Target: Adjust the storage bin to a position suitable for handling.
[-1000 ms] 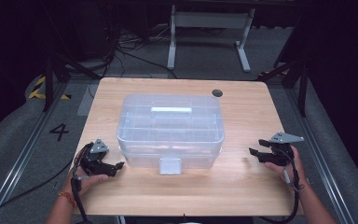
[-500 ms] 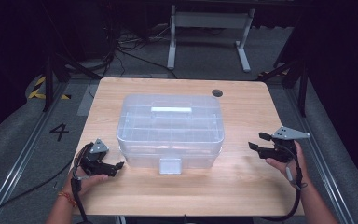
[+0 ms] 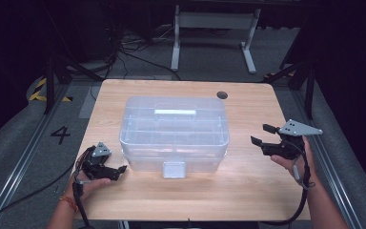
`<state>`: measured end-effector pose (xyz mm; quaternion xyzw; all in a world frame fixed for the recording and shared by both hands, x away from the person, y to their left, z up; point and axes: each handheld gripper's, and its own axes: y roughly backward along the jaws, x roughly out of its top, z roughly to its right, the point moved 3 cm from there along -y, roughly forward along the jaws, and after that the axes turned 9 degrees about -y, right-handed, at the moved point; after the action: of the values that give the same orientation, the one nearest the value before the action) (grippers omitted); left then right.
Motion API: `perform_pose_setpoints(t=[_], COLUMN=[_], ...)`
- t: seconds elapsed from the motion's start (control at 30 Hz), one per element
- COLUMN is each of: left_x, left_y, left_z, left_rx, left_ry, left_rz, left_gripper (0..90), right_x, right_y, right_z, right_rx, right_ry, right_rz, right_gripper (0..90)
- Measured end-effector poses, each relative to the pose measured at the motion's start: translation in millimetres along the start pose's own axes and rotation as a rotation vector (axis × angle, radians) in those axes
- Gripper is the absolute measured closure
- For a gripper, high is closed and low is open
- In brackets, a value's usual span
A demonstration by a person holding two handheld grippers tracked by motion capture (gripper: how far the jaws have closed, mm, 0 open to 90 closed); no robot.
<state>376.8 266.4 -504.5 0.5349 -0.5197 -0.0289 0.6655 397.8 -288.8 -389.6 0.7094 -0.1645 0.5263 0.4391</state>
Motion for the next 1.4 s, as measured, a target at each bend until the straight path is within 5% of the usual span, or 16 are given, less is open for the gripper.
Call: perform_pose_setpoints(t=[0.3, 0.67, 1.4], left_x=[0.0, -0.1, -0.4], left_y=[0.1, 0.2, 0.6], left_z=[0.0, 0.2, 1.4], left_rx=[0.001, 0.001, 0.002], left_ry=[0.000, 0.002, 0.013], left_rz=[0.000, -0.001, -0.002], left_gripper=[5.5, 5.5, 6.0], right_x=[20.5, 63.6, 99.2], right_y=[2.4, 3.7, -41.6], right_z=[-5.5, -28.6, -91.5], right_rx=[0.003, 0.057, 0.194], right_ry=[0.025, 0.092, 0.193], right_rz=[0.030, 0.075, 0.022], right_gripper=[33.5, 33.4, 34.0])
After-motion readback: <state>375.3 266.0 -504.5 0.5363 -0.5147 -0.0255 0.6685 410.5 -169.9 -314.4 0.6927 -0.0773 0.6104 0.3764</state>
